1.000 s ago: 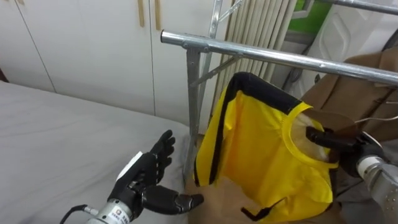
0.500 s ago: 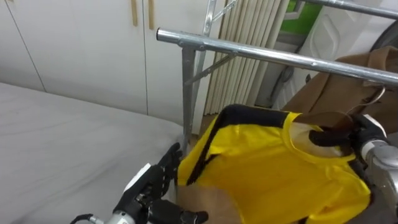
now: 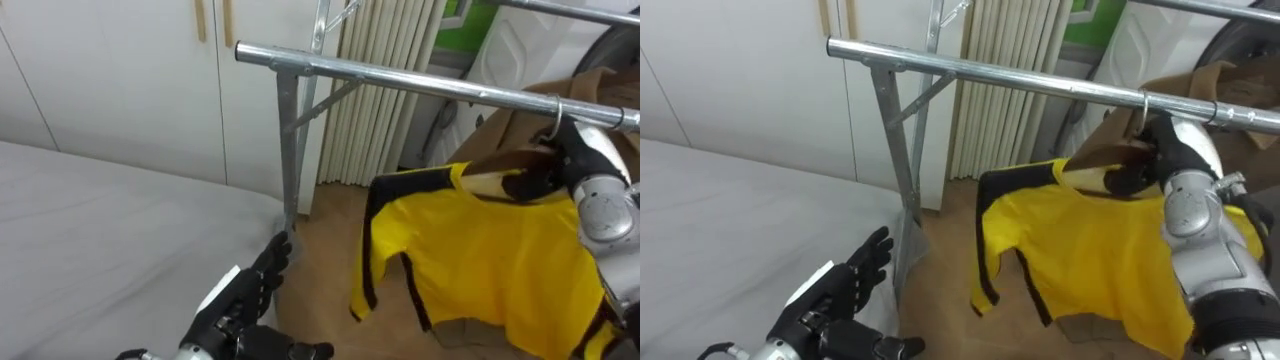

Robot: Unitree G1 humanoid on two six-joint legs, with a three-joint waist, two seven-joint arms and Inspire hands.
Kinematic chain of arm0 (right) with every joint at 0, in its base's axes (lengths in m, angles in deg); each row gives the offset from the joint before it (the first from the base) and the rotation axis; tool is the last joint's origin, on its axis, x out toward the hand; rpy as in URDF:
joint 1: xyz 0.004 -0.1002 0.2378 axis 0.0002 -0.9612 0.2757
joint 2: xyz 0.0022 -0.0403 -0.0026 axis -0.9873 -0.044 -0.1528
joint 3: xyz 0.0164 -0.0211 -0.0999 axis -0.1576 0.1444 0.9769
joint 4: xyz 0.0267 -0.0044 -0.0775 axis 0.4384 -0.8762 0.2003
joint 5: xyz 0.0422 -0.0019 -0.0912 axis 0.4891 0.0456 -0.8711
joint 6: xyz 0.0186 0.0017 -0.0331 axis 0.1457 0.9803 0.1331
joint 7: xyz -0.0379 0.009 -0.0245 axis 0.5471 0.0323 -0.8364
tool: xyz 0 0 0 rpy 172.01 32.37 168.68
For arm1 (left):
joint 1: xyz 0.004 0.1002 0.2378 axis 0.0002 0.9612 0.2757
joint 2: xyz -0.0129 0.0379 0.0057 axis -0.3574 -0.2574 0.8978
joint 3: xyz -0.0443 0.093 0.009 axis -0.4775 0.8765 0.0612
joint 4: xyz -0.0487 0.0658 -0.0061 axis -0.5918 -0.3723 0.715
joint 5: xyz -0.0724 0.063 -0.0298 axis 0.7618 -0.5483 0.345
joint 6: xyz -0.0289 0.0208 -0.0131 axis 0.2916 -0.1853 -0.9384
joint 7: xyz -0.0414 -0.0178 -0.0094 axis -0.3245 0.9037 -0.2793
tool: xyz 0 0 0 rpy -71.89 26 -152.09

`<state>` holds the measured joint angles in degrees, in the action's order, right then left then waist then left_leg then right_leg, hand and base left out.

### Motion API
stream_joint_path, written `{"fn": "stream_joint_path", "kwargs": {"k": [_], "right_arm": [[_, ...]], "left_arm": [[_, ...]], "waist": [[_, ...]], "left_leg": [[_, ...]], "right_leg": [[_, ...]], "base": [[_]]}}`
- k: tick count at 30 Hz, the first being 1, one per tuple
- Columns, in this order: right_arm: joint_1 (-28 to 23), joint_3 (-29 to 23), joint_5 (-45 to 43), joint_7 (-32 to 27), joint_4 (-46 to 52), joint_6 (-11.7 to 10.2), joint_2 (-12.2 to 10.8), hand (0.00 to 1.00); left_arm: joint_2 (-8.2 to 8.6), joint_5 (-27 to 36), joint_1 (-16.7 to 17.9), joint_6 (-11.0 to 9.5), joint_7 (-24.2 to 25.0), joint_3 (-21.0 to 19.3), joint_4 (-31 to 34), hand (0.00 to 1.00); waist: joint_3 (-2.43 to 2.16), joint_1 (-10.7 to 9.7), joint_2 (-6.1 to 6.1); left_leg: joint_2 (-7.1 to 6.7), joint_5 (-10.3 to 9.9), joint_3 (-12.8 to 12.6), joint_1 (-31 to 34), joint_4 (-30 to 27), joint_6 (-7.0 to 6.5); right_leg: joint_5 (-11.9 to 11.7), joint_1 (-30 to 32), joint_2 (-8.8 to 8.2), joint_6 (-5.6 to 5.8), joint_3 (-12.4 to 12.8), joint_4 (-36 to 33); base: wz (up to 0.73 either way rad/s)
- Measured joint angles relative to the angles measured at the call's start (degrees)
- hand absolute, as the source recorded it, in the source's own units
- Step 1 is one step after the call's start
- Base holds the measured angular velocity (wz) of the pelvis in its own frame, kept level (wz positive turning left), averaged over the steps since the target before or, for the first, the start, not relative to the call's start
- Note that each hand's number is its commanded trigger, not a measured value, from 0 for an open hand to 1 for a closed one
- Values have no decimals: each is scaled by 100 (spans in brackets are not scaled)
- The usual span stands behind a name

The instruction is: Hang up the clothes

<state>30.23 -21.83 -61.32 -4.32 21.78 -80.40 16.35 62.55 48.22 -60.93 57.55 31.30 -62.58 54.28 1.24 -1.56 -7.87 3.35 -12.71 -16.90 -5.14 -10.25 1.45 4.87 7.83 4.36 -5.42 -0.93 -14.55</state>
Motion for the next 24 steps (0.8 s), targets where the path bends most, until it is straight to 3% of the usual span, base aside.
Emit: {"fn": "stream_joint_path", "kwargs": {"k": [17,24], "right_arm": [[-34,104,-52,-570,-4,-207,-33,100],[-55,104,814,-596,-1,-358,-35,100]], "left_arm": [[-62,36,-2,-76,-234,144,1,0],[-132,104,-76,-76,-237,120,0,0]], "waist": [[23,-24,35],[28,-91,63]], "left_leg": [[25,0,52,64,-1,0],[31,0,135,50,-1,0]], "right_leg": [[0,-21,0,-2,-76,77],[0,-90,0,-1,-107,146]], "base": [[1],[3]]}}
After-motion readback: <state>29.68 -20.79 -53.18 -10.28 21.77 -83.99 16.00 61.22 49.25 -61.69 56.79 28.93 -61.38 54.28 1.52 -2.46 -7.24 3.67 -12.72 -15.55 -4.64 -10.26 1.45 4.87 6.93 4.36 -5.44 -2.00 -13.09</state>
